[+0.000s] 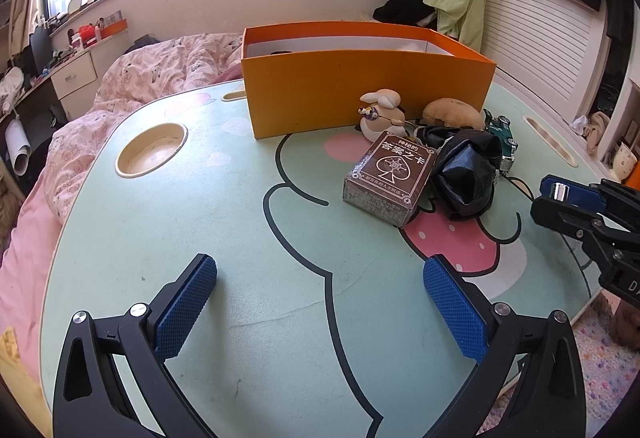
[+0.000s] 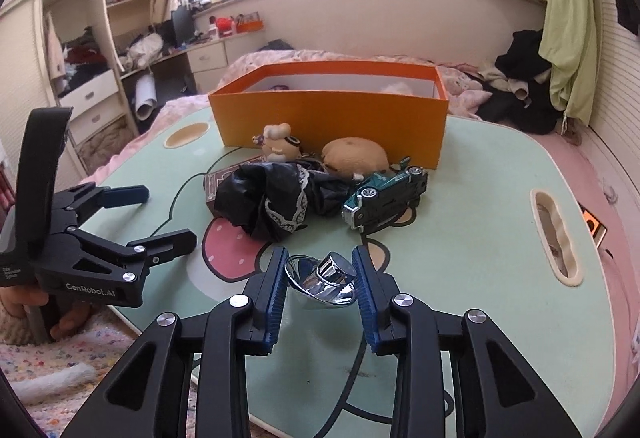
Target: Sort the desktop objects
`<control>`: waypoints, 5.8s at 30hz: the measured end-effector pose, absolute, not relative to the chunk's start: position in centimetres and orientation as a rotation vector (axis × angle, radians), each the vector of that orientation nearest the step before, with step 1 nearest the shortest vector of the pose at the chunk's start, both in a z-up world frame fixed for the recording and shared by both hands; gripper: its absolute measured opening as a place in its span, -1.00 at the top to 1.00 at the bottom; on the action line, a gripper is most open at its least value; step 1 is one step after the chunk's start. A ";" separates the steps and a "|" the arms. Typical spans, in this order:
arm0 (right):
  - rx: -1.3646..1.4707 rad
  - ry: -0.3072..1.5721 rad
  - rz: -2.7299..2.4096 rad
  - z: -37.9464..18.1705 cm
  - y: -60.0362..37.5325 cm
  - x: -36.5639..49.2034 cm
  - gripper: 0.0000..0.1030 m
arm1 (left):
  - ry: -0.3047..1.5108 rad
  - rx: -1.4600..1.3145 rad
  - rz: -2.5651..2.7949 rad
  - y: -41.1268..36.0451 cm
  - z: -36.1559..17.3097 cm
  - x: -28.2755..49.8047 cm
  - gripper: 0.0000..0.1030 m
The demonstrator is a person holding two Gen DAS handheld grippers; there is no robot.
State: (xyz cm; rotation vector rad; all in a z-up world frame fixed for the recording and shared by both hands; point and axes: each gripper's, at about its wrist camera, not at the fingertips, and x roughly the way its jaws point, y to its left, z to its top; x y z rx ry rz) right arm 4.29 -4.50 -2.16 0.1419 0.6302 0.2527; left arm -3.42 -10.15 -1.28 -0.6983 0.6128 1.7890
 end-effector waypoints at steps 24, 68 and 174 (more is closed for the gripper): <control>0.223 0.610 0.206 -2.5 -6.3 4.2 0.38 | 0.737 -0.734 1.503 -2.4 0.5 -3.3 0.17; 0.329 0.682 0.112 4.3 -10.2 21.3 -0.06 | 0.462 -0.763 1.593 5.4 8.2 -8.9 -0.40; 0.195 0.762 -0.147 -3.8 -6.7 6.9 -1.00 | 0.697 -0.735 1.674 -6.8 -1.5 -2.5 -1.00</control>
